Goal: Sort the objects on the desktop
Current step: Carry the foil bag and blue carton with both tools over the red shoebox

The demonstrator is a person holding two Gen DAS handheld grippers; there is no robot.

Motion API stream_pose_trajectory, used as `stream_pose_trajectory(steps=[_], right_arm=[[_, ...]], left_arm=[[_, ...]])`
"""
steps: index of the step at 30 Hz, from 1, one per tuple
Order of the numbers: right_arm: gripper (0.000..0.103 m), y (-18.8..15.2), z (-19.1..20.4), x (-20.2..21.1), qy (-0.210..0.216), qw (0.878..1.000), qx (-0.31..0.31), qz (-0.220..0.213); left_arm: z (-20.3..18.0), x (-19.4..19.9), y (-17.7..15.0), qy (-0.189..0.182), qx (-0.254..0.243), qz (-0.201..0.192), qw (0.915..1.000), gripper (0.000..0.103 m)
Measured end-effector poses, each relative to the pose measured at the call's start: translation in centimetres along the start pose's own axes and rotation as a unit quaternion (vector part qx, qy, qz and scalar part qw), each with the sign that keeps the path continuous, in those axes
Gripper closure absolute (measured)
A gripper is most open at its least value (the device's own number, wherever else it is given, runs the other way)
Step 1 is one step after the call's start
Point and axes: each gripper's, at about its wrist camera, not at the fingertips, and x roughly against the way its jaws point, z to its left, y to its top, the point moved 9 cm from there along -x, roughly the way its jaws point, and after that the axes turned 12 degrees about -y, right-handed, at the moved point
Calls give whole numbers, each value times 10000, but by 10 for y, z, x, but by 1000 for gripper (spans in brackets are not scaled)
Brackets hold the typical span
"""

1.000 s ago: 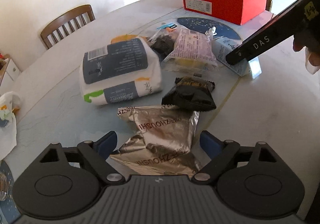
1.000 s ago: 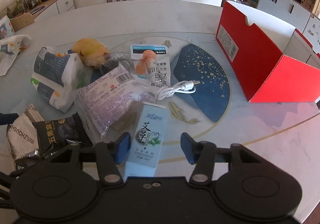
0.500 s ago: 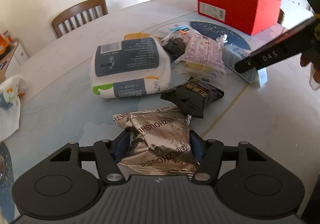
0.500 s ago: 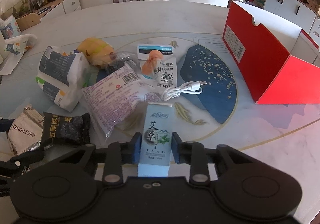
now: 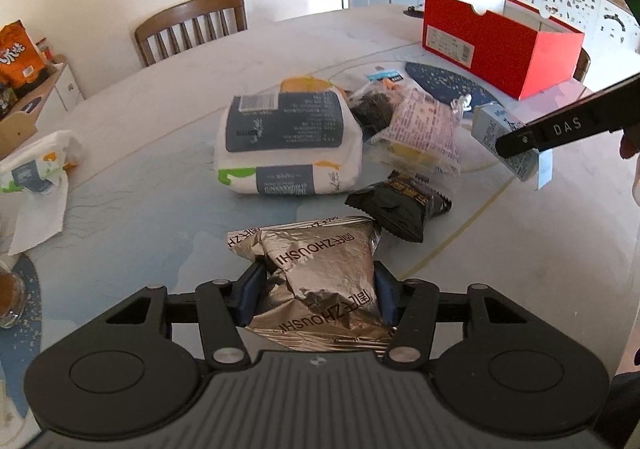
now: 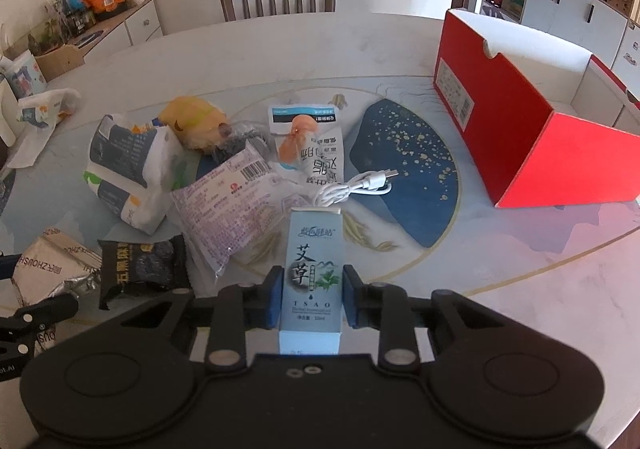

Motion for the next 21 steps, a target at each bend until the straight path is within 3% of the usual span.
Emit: stream_pose_trajectory(steps=[11, 21], right_arm=[[74, 5, -8, 29, 155, 9998, -42, -98], [74, 14, -23, 65, 347, 9989, -223, -225]], left_arm=[[-3, 27, 22, 77, 120, -286, 9995, 48], [-28, 44, 59, -95, 35, -544, 9985, 48]])
